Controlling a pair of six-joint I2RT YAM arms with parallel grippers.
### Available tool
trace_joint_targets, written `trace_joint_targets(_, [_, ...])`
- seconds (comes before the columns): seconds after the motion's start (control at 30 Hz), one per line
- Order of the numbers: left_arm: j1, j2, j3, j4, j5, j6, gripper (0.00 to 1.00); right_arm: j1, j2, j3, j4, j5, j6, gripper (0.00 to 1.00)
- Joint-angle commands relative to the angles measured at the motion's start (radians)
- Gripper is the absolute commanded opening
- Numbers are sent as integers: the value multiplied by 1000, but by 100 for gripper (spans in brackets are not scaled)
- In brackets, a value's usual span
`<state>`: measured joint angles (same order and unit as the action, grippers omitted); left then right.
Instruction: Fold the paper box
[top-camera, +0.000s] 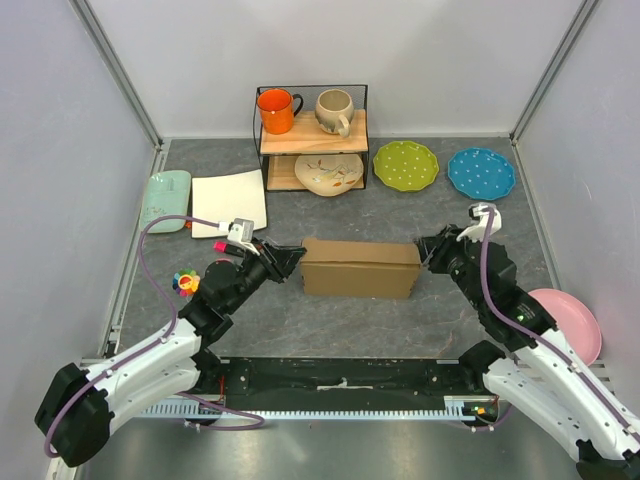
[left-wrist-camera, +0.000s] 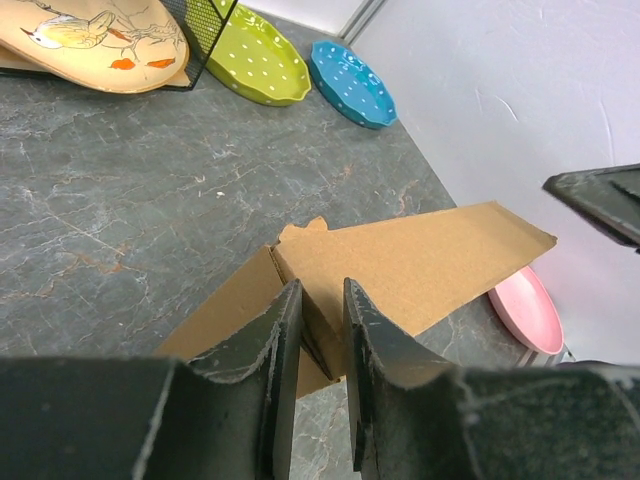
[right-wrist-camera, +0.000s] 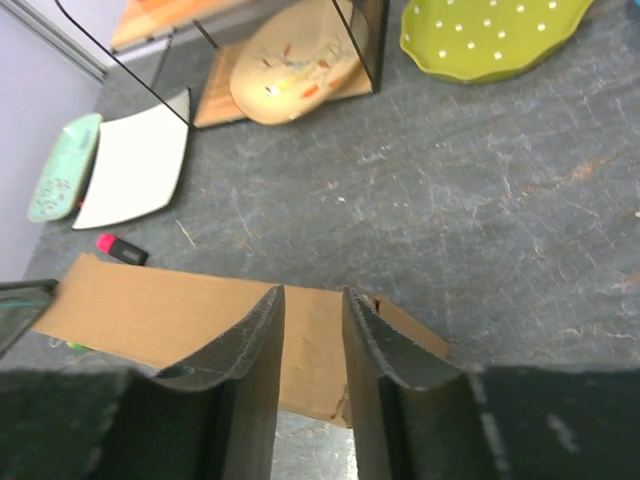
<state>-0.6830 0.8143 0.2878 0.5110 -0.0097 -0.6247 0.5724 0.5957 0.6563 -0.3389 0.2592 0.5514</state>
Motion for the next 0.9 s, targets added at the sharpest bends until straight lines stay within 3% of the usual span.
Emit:
trace_joint_targets(0.0, [-6, 25, -18, -181, -26, -1, 30, 1, -2, 22, -9, -18, -19, 33])
trace_joint_targets(0.17, [-4, 48, -9, -181, -19, -4, 30, 1, -62, -154, -3, -69, 48, 11])
trace_joint_targets(0.27, [-6, 60, -6, -181, -10, -4, 30, 1, -103, -251, -11, -86, 90, 7])
trace_joint_targets(0.37, [-6, 62, -6, -181, -12, 0, 30, 1, -122, -230, -22, -58, 87, 8])
trace_joint_targets(0.6, [-6, 63, -3, -183, -24, 8, 30, 1, -50, -14, 11, -70, 41, 12])
trace_joint_targets(0.73, [-4, 65, -10, -183, -26, 5, 30, 1, -27, -18, 52, -94, 48, 12])
trace_joint_targets(0.87, [-6, 72, -10, -181, -23, 0, 30, 1, -28, -137, 48, -109, 70, 11])
